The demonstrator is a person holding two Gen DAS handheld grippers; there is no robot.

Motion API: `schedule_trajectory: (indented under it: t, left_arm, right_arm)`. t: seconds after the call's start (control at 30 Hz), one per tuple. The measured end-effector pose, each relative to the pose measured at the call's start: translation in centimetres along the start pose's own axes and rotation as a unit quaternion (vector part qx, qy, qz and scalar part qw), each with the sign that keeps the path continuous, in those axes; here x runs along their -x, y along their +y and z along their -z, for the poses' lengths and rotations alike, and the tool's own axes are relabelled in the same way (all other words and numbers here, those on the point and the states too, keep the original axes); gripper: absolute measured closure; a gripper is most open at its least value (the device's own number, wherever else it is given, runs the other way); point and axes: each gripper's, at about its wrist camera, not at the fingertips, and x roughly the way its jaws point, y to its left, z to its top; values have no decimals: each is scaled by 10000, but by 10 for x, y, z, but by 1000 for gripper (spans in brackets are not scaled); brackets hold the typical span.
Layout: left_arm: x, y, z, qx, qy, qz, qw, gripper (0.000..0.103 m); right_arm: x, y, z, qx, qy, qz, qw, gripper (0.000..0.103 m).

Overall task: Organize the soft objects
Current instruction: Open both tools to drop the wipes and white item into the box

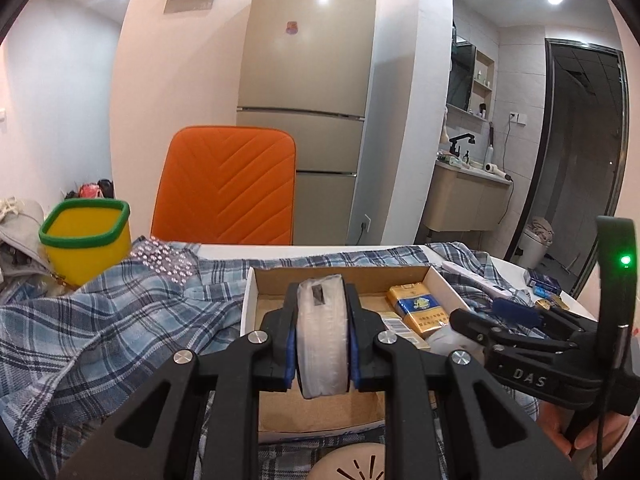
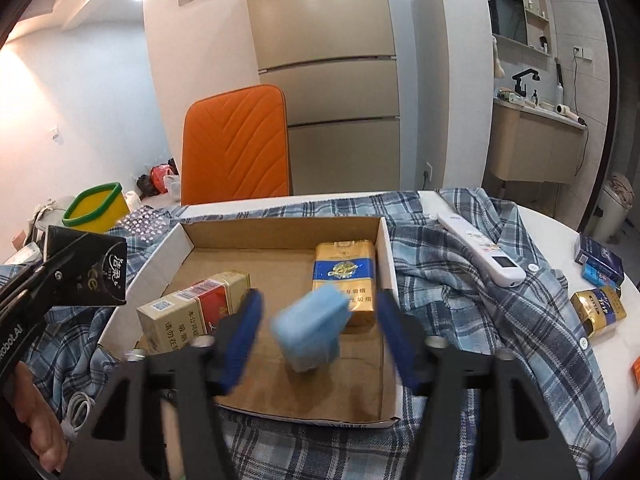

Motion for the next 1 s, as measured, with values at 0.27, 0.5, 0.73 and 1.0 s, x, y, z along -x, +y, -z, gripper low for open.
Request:
schedule_trajectory:
  t: [0.27, 0.5, 0.73, 1.0]
  left_arm:
    - [-2, -3, 2, -67, 57, -3, 10000, 38]
    - [9, -2, 0, -69, -204, -44, 9998, 32]
    - [33, -3, -5, -19, -676, -206, 9975, 32]
    - [85, -11, -18, 34, -900, 36, 9959, 31]
  right_arm:
    - [8, 4, 0, 78, -87, 69, 9999, 33]
    - [14, 4, -1, 59, -179, 114, 9998, 33]
    - [39, 11, -3, 310, -521, 139, 9981, 33]
    - [113, 20, -10, 364, -1283, -2, 9911, 22]
